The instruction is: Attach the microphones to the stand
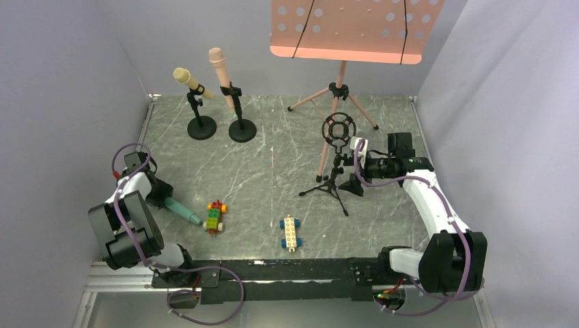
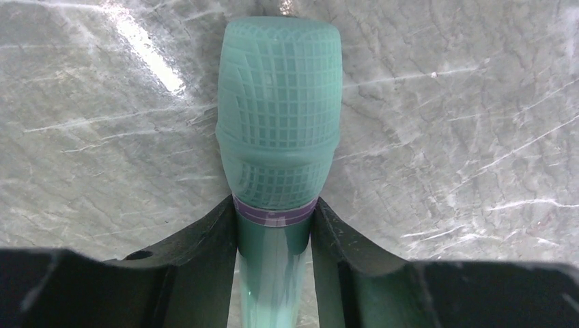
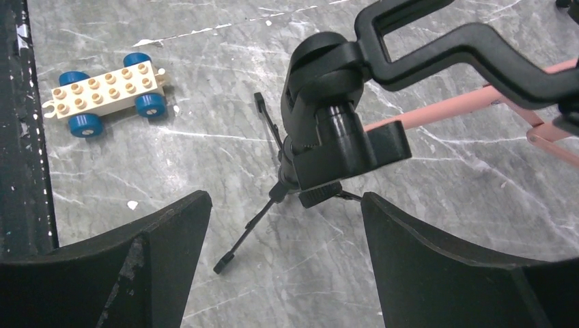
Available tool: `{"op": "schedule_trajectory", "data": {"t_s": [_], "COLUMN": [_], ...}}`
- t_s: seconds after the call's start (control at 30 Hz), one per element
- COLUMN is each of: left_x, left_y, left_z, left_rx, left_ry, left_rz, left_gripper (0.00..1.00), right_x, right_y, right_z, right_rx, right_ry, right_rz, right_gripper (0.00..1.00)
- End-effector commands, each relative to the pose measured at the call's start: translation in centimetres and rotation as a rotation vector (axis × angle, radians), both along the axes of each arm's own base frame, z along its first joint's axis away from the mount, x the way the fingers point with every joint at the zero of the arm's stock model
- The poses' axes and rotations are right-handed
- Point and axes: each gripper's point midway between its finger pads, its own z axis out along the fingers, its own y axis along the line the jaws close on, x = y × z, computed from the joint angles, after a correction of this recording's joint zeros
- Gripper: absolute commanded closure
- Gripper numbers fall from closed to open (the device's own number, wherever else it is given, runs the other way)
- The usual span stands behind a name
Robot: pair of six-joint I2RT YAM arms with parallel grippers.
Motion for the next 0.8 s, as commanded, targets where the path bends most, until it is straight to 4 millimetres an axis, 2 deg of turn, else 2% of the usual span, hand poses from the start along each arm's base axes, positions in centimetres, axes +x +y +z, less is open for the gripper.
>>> {"op": "schedule_trajectory", "data": {"t_s": [0.0,0.1,0.23,0.33,0.47,0.57,0.77], "left_x": [0.9,2.3,4.0,4.9,5.1,5.4,4.5], "left_y": [-0.5,-0.5,-0.8,-2.5,-5.5,-8.3,-16.1], "left_z": [0.7,3.6,10.1,15.6,21.8,25.2,32.6], "left_rx": [-0.037,0.001,0.118,0.219,0.332,0.366,0.403], "left_ry": [-0.034,-0.149,-0.379,-0.601,-0.804,-0.909,-1.253], "left_rz": [-0.027,-0.088,-0.226,-0.371,-0.511,-0.622,-0.926], "left_gripper": [0.88,0.99,1.00,1.00,1.00,1.00,1.00], "right_x": [0.1,0.1,-0.2,-0.4,-0.4,-0.4,-0.2], "right_y": [0.1,-1.1,-2.1,-2.5,-3.1,-3.4,-4.0], "right_z": [1.8,2.1,2.3,2.4,2.2,2.2,2.3], "right_rx": [0.034,0.056,0.069,0.074,0.086,0.089,0.075], "right_ry": [-0.057,-0.044,-0.034,-0.023,-0.003,-0.001,-0.020], "right_rz": [0.045,0.030,0.027,0.030,0.018,0.012,-0.010], "right_gripper": [0.13,0.13,0.12,0.12,0.11,0.10,0.09]}}
